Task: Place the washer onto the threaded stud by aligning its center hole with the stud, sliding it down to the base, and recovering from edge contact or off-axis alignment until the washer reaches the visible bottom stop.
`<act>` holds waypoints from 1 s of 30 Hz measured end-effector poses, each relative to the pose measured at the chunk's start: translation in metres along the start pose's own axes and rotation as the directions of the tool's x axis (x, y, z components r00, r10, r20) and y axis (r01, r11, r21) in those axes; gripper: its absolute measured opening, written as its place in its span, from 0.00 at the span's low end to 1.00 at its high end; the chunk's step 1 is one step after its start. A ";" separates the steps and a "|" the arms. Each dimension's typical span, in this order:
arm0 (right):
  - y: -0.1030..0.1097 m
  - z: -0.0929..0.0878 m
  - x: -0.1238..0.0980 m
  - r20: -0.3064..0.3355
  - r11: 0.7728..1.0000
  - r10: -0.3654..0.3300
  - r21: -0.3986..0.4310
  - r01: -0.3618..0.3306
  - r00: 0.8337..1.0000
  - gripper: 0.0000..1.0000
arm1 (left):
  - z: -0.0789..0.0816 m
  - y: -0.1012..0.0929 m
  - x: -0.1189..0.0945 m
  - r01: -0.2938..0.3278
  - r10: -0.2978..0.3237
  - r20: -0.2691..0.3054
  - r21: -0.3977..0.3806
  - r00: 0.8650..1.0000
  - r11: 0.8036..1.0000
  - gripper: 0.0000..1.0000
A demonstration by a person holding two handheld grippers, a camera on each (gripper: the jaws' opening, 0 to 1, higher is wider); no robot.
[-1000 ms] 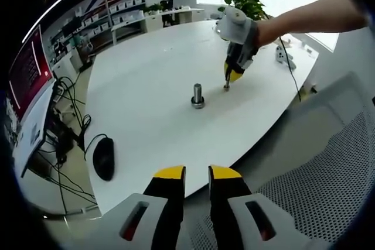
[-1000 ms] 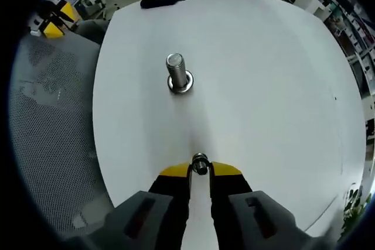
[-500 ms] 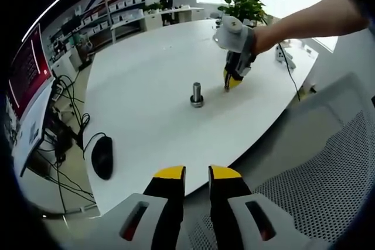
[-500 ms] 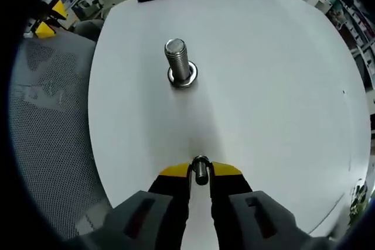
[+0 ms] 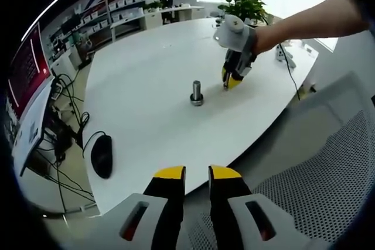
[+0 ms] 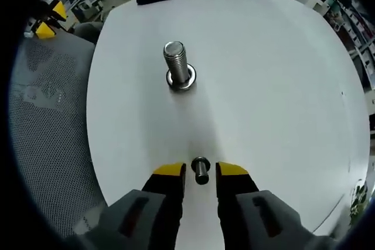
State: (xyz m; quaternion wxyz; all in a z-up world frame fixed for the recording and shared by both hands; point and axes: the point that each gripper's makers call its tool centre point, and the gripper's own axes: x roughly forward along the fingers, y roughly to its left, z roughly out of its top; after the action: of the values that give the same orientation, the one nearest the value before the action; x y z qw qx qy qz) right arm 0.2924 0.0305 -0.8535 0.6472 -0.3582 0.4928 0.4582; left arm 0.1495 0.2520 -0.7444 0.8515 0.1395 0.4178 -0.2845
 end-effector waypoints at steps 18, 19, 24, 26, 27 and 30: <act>0.018 -0.019 -0.049 0.241 0.981 -0.106 0.185 0.062 0.965 0.28 | -0.002 -0.002 0.001 0.019 -0.019 -0.004 -0.017 1.000 1.000 0.13; 0.020 -0.022 -0.053 0.258 0.977 -0.114 0.204 0.061 0.959 0.28 | -0.002 -0.002 0.001 0.020 -0.020 -0.001 -0.019 1.000 1.000 0.13; 0.029 -0.030 -0.075 0.328 0.963 -0.169 0.256 0.084 0.929 0.27 | -0.001 -0.005 0.001 0.033 -0.033 -0.003 -0.014 0.999 0.999 0.14; 0.028 -0.030 -0.089 0.373 0.960 -0.213 0.252 0.123 0.903 0.26 | -0.002 -0.006 0.001 0.037 -0.037 -0.009 -0.013 0.999 0.999 0.14; 0.030 -0.033 -0.093 0.373 0.957 -0.218 0.262 0.123 0.902 0.26 | -0.002 -0.006 0.001 0.039 -0.039 -0.011 -0.012 0.999 0.999 0.14; 0.038 -0.033 -0.109 0.416 0.937 -0.234 0.338 0.090 0.879 0.26 | -0.003 -0.007 0.002 0.044 -0.045 -0.015 -0.008 0.999 0.999 0.14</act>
State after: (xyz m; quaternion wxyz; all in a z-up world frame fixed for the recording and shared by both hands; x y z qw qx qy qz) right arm 0.2361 -0.0141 -0.7575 0.8277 -0.1776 0.3630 0.3893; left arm 0.1441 0.2471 -0.7475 0.8424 0.1291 0.4281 -0.3008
